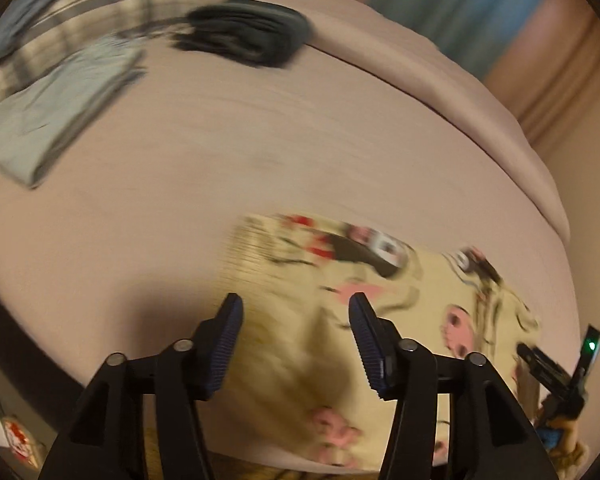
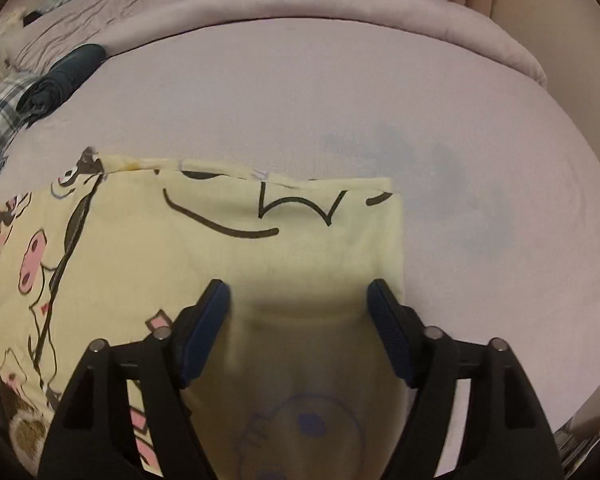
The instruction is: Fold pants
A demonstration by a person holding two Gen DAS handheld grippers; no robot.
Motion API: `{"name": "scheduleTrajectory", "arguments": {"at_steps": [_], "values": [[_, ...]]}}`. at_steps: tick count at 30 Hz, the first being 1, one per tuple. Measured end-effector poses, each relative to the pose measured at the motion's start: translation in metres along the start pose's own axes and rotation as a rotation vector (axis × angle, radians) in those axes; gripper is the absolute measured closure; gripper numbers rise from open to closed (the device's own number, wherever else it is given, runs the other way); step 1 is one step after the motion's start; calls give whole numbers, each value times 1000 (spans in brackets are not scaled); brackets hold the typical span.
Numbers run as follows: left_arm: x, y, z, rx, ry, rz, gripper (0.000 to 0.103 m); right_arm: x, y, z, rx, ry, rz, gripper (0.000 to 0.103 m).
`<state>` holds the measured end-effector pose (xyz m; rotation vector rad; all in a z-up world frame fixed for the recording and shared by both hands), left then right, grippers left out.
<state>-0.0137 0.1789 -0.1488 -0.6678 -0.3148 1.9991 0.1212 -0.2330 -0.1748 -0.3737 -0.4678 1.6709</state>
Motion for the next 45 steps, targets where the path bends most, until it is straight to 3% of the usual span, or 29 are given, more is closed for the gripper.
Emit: {"name": "scheduleTrajectory", "arguments": {"at_steps": [3, 6, 9, 11, 13, 14, 15, 20, 24, 27, 29, 36, 42, 45], "values": [[16, -3, -7, 10, 39, 60, 47, 2, -9, -5, 12, -1, -5, 23], [20, -4, -15, 33, 48, 59, 47, 4, -15, 4, 21, 16, -6, 26], [24, 0, -23, 64, 39, 31, 47, 13, -21, 26, -47, -108, -61, 27], [26, 6, -34, 113, 42, 30, 47, 18, -23, 25, -48, -136, -65, 24], [28, 9, -43, 119, 32, 39, 47, 23, -11, -3, 70, -72, -19, 22], [28, 9, -42, 114, 31, 34, 46, 27, -7, -13, 83, -41, 24, 18], [26, 9, -42, 121, 22, 24, 46, 32, -9, -14, 25, -4, 69, 13], [21, 12, -41, 137, -3, -19, 47, 34, -15, -24, 47, 12, 24, 3], [13, 19, -40, 151, -27, -76, 47, 36, -14, -24, 31, 11, 21, 2], [9, 24, -39, 139, -47, -81, 59, 37, -11, -23, 27, 12, 21, 2], [1, 29, -38, 130, -74, -124, 76, 37, -10, -23, 24, 9, 19, 2], [-28, 38, -10, 160, 223, 42, 78, 34, -5, -19, 12, 3, 16, 1], [-84, 8, 42, 25, 302, -99, 77, 32, 0, -10, -25, -27, 15, 5], [-112, -2, 48, 16, 359, -134, 78, 25, 4, 2, -48, -61, -18, 17]]}}
Point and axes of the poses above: each gripper's, at about its wrist camera, not at the fingertips, and z roughly against the way its jaws point, x to its left, y to its underside, the point moved 6 cm from there along -z, roughly the way its jaws point
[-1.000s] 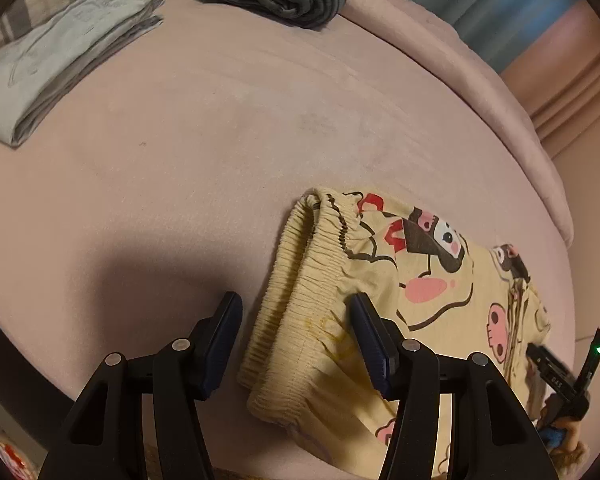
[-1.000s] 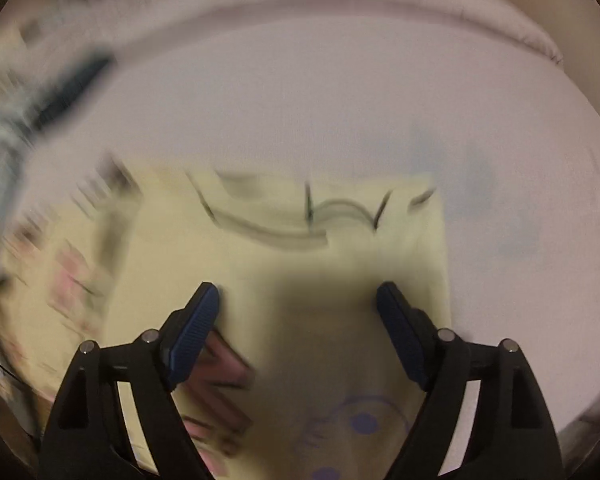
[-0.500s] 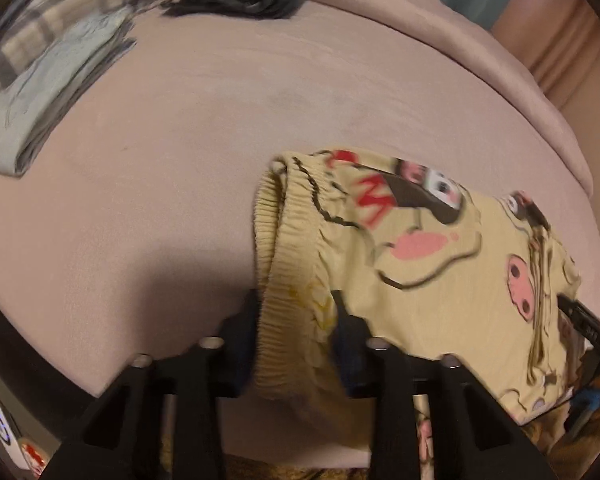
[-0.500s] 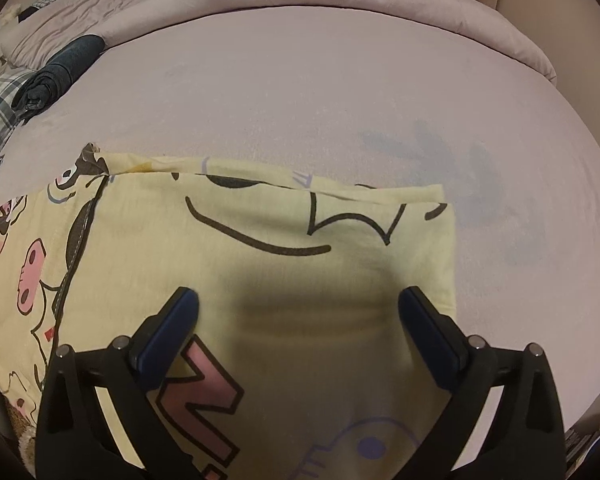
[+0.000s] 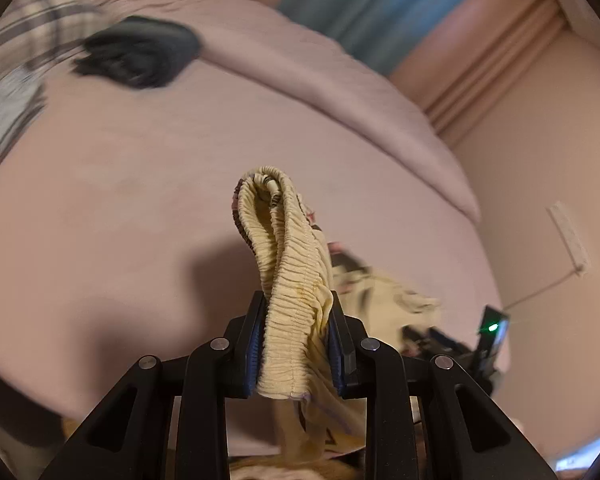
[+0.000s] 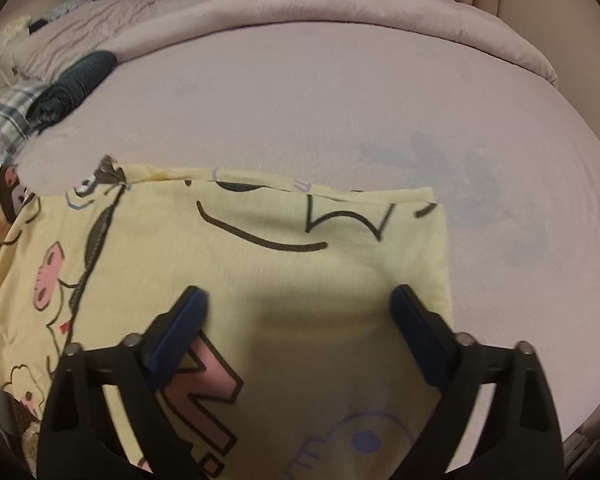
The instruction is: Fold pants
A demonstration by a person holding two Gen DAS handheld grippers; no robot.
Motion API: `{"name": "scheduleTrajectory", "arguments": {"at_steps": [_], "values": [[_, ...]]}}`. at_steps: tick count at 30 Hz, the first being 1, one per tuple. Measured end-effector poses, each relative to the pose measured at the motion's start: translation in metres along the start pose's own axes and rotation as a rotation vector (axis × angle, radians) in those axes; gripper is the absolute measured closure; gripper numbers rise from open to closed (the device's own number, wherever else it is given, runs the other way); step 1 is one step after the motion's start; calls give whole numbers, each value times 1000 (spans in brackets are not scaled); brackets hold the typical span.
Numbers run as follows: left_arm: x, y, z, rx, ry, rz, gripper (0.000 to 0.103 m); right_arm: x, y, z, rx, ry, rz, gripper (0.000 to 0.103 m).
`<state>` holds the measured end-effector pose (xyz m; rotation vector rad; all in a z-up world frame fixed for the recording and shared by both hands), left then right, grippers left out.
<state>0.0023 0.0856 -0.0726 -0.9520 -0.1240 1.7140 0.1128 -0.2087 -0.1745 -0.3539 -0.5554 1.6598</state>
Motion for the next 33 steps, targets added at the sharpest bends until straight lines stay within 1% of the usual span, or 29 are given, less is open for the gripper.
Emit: {"name": "scheduleTrajectory", "arguments": {"at_steps": [2, 5, 6, 9, 11, 13, 15, 17, 19, 20, 21, 24, 26, 29, 31, 33], "values": [[-32, -3, -9, 15, 64, -70, 78, -9, 4, 9, -7, -52, -47, 19], [-84, 0, -36, 74, 133, -175, 78, -24, 11, 26, -19, -94, -118, 19], [-96, 2, -43, 94, 145, -203, 78, -29, 13, 32, -26, -99, -136, 20], [-152, 16, -85, 175, 192, -325, 78, -46, 22, 53, -56, -101, -192, 20], [-175, 28, -109, 219, 224, -375, 77, -62, 30, 65, -72, -69, -226, 19], [-193, 43, -153, 292, 222, -425, 76, -72, 37, 69, -79, -43, -238, 19], [-197, 57, -188, 364, 183, -433, 74, -86, 48, 69, -61, -25, -274, 19], [-197, 72, -220, 465, 140, -417, 72, -93, 56, 68, -48, -23, -304, 19], [-198, 75, -232, 528, 131, -378, 71, -100, 65, 72, -45, -15, -329, 19], [-199, 74, -232, 531, 140, -347, 67, -103, 67, 75, -48, -4, -338, 19], [-200, 70, -227, 519, 173, -310, 64, -106, 69, 78, -53, 2, -342, 19], [-209, 57, -202, 519, 326, -259, 62, -112, 71, 87, -56, 9, -358, 19], [-206, 46, -188, 504, 348, -249, 58, -116, 68, 92, -62, -4, -357, 19], [-185, 26, -160, 414, 328, -245, 57, -110, 55, 102, -100, -53, -337, 19], [-163, 19, -148, 353, 243, -240, 57, -99, 47, 104, -113, -126, -323, 20], [-138, 15, -141, 305, 130, -252, 57, -82, 37, 98, -99, -186, -302, 23]]}}
Point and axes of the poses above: each gripper's, at about its wrist camera, not at the fingertips, and z roughly against the way its jaws point, x to its left, y to its underside, the point moved 6 cm from there along -z, roughly the way its jaws point
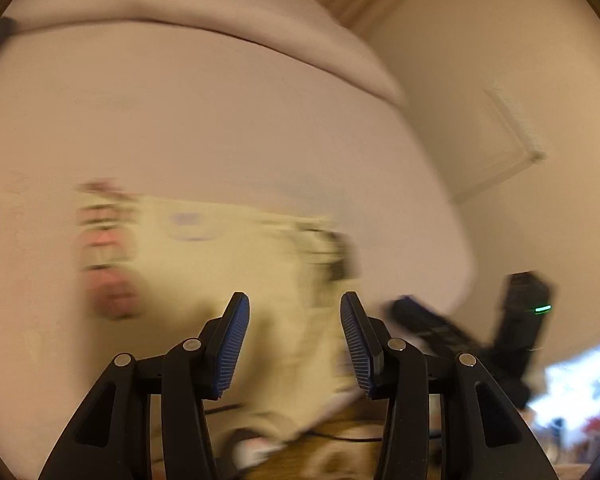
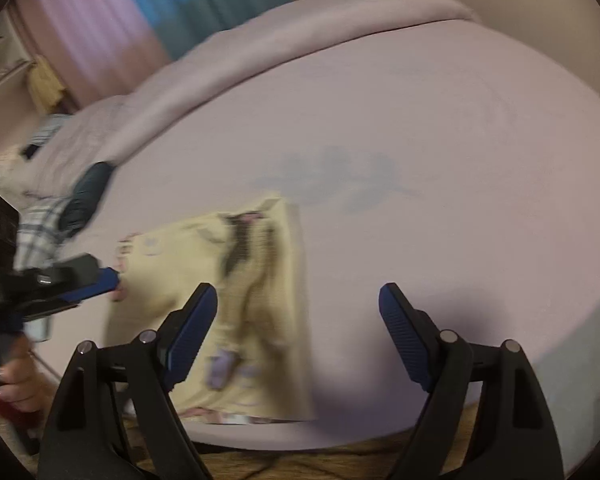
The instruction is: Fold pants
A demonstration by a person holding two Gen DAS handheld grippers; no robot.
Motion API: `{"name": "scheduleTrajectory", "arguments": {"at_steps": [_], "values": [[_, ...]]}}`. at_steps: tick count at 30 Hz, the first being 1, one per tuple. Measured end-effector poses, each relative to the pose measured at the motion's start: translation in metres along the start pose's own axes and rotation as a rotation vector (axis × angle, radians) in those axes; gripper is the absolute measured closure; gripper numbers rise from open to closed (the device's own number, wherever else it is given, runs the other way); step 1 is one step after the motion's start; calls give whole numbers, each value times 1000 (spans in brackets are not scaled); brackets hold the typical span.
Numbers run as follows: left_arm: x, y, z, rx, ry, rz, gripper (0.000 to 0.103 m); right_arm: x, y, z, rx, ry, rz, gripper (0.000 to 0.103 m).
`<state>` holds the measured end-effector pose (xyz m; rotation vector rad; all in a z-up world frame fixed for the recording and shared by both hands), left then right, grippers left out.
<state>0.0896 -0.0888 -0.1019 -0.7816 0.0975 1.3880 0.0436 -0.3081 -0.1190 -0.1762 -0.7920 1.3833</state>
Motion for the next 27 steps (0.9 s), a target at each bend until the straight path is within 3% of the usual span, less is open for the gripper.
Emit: {"name": "scheduleTrajectory", "arguments": {"at_steps": [2, 4, 6, 7, 10, 14, 18, 20, 22, 24, 26, 27], "values": [[22, 9, 8, -6, -118, -10, 57, 16, 2, -14, 34, -42, 37, 27], [39, 25, 13, 4, -162, 15, 57, 23, 8, -32, 69, -33, 73, 27], [59, 40, 14, 28, -182, 76, 57, 22, 17, -53, 124, 10, 87, 37], [69, 54, 19, 37, -187, 103, 57, 20, 20, -62, 144, 41, 98, 55], [77, 73, 24, 56, -180, 145, 57, 26, 16, -54, 77, 46, 146, 80], [79, 87, 30, 66, -151, 142, 57, 29, 7, -29, 46, 8, 145, 87], [85, 97, 23, 98, -145, 171, 57, 19, 20, -30, 69, 29, 134, 87], [85, 99, 23, 85, -139, 183, 57, 11, 31, -51, 126, 81, 144, 86], [84, 99, 26, 65, -146, 189, 57, 12, 30, -52, 120, 97, 163, 85], [84, 99, 26, 58, -145, 195, 58, 20, 22, -50, 162, 141, 204, 79], [84, 102, 25, 49, -141, 200, 58, 34, 7, -47, 160, 192, 269, 59], [82, 103, 24, 48, -139, 201, 58, 43, -1, -44, 149, 183, 295, 55]]}}
Point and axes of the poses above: each gripper's, at about its wrist camera, not at the fingertips, and z roughly against the way its jaws point, x to its left, y to its underside, the point moved 6 cm from there along -z, roughly the way its jaws point
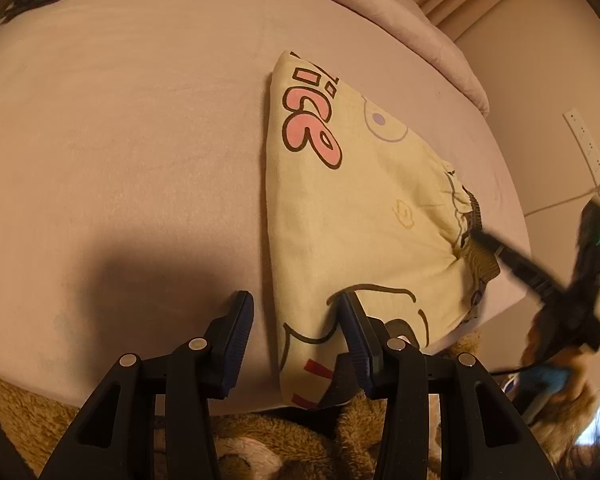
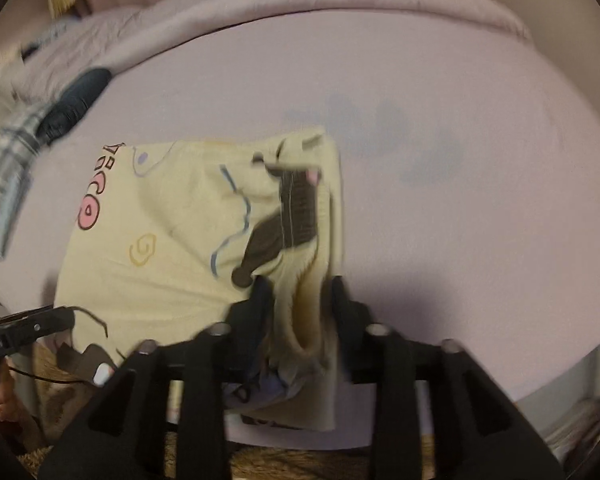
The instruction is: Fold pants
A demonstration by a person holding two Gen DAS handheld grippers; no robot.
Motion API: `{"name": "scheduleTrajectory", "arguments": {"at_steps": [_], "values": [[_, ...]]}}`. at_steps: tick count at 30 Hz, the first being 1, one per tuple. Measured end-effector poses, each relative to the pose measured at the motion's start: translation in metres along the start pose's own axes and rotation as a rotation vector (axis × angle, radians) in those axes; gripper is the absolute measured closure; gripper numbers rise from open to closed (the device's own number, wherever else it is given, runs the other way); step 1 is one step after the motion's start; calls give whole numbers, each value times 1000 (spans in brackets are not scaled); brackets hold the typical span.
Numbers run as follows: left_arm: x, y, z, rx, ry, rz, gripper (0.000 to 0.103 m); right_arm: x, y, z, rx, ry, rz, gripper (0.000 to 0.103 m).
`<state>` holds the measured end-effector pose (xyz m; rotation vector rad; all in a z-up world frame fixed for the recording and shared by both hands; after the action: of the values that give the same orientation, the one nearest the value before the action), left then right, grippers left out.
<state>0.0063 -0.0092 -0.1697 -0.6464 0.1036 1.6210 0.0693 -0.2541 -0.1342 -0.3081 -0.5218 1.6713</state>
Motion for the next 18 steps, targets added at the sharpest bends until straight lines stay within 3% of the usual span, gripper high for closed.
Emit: {"name": "scheduleTrajectory", "arguments": {"at_steps": [3, 4, 5, 8, 13, 15, 16, 17, 18], "values": [[-8, 4, -7, -5, 20, -6, 58, 37, -41, 12, -10, -187, 94, 47], [-9, 4, -9, -10, 28, -6, 68, 49, -53, 10, 3, -217, 117, 46], [-8, 5, -10, -12, 39, -1, 79, 58, -63, 8, 5, -230, 140, 45], [-4, 9, -12, -26, 49, 39, 86, 101, -93, -7, -18, -255, 241, 41], [1, 13, -2, -31, 77, 44, 91, 171, -105, -61, 93, -398, 293, 41], [3, 12, -1, -30, 72, 45, 91, 191, -99, -82, 120, -363, 355, 45], [2, 13, -1, -31, 63, 45, 91, 186, -89, -83, 118, -338, 382, 66], [-1, 11, -5, -32, 58, 46, 91, 190, -87, -90, 111, -303, 412, 101], [-3, 11, -6, -32, 56, 46, 91, 193, -86, -95, 116, -295, 422, 98]]}}
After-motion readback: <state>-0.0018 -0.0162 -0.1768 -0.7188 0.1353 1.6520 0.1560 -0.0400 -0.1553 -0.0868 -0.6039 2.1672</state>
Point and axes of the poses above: each gripper's, at about its wrist camera, not at the fingertips, and z roughly against the way its jaws point, x to its left, y to its underside, the point moved 6 cm from there along -z, roughly the way its jaws point
